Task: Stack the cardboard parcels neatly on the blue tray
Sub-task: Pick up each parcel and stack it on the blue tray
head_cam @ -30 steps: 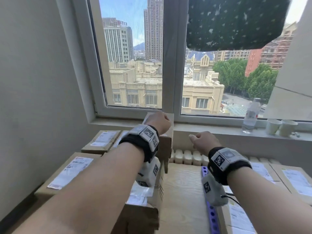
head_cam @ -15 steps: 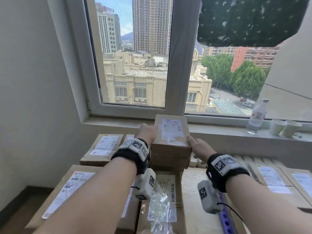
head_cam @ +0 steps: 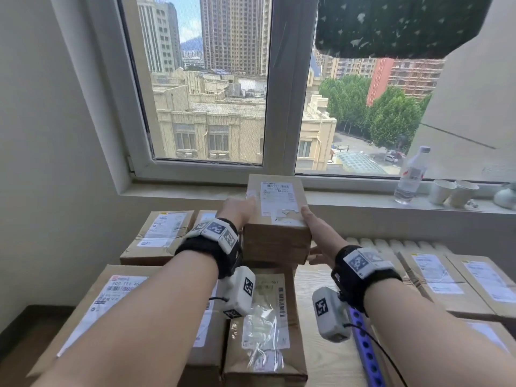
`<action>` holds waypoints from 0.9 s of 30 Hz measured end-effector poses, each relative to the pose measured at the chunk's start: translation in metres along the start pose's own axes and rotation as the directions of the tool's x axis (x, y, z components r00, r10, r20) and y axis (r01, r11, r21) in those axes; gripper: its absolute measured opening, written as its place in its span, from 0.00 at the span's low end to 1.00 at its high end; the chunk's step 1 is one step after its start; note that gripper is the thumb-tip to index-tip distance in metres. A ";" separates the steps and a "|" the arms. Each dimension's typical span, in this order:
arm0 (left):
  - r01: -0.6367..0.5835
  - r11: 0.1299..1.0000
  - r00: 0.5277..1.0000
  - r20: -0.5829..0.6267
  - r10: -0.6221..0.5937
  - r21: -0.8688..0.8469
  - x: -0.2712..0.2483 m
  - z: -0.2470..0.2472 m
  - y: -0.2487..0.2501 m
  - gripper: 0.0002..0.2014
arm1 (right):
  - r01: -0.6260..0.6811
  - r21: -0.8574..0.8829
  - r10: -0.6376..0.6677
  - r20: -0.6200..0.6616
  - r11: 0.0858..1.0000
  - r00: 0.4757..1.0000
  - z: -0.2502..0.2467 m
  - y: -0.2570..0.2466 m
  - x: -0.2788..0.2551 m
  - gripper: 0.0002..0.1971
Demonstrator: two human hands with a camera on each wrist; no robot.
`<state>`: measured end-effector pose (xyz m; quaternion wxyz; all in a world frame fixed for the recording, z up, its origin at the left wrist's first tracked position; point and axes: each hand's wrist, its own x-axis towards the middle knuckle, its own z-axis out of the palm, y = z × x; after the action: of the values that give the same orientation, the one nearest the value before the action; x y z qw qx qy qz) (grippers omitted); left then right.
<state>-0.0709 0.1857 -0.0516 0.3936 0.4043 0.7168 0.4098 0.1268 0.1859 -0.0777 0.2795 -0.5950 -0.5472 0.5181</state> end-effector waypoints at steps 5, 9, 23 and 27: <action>-0.093 0.995 0.992 -0.085 0.089 -0.045 -0.024 -0.010 0.013 0.42 | 0.102 0.146 -0.099 -0.030 0.984 0.995 -0.009 -0.008 -0.008 0.31; -0.165 0.972 0.986 -0.025 0.163 -0.169 -0.036 -0.009 0.025 0.36 | 0.196 0.312 -0.175 -0.096 0.930 0.980 -0.019 -0.016 -0.029 0.20; -0.254 0.933 0.912 0.259 0.319 -0.255 -0.070 0.068 0.047 0.34 | 0.377 0.443 -0.335 -0.172 0.813 0.926 -0.097 0.019 -0.100 0.14; -0.280 0.918 0.891 0.280 0.358 -0.281 -0.090 0.103 0.054 0.33 | 0.386 0.405 -0.322 -0.218 0.829 0.921 -0.131 0.038 -0.117 0.14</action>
<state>0.0679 0.1508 -0.0180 0.4782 0.5301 0.5118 0.4779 0.2770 0.0971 -0.0360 0.5357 -0.4394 -0.4954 0.5239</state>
